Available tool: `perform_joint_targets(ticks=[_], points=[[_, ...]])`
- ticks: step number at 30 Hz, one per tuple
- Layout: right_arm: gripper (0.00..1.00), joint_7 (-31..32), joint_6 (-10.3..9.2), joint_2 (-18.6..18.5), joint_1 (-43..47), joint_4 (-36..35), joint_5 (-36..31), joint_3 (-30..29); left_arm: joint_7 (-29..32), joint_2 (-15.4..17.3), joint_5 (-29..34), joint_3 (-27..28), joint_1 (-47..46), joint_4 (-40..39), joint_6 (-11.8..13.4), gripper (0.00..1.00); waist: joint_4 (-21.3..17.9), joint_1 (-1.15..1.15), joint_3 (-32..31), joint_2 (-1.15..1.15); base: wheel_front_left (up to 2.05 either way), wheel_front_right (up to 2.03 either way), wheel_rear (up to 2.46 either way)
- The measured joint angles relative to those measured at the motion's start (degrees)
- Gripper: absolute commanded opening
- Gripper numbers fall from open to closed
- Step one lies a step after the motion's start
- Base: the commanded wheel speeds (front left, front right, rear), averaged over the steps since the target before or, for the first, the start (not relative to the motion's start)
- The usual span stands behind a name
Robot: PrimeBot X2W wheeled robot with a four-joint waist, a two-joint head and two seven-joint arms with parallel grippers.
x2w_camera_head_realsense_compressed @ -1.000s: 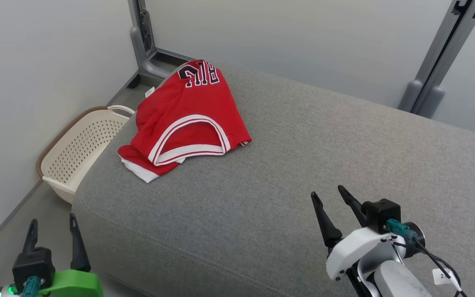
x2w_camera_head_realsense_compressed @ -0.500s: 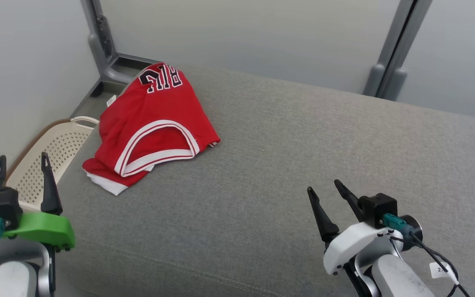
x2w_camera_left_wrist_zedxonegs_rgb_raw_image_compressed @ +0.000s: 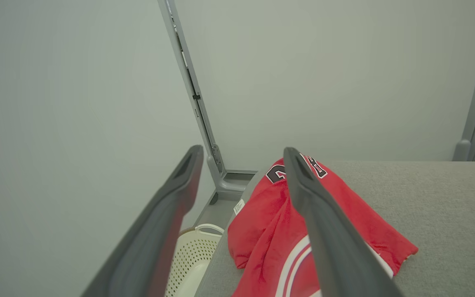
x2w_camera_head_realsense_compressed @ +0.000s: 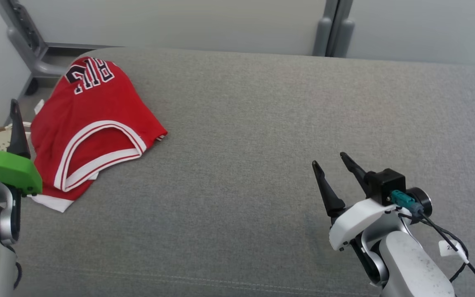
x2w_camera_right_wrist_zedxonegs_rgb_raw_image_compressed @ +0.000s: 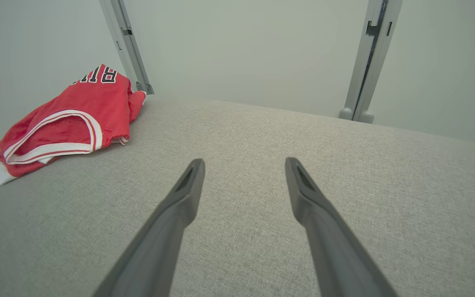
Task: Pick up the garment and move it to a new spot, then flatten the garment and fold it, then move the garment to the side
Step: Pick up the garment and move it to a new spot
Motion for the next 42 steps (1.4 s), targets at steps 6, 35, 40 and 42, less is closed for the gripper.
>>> perform_joint_targets(ticks=[6,35,40,42], points=[[1.00,0.5,0.00,-1.1,-1.7,-1.8,-0.4,-0.7,0.5,1.9,-0.4,-0.9,-7.8,8.1,-3.0,1.00,-3.4,0.00,3.8,0.00,0.00,0.00,0.00],[1.00,-0.2,0.00,-0.5,-5.3,-2.5,-0.4,0.8,14.6,10.3,-6.2,-4.9,-26.4,40.2,-10.7,1.00,-18.1,0.00,15.7,0.00,0.00,0.00,0.00],[1.00,-0.2,0.00,-0.4,-5.7,-2.2,-0.4,1.1,21.0,11.2,-6.7,-7.4,-26.8,42.9,-10.8,1.00,-18.9,0.00,15.7,0.00,0.00,0.00,0.00],[1.00,-0.4,0.00,-0.5,-5.7,-2.2,-0.4,1.2,21.2,11.5,-7.3,-8.0,-26.9,42.7,-10.8,1.00,-19.0,0.00,15.8,0.00,0.00,0.00,0.00]])
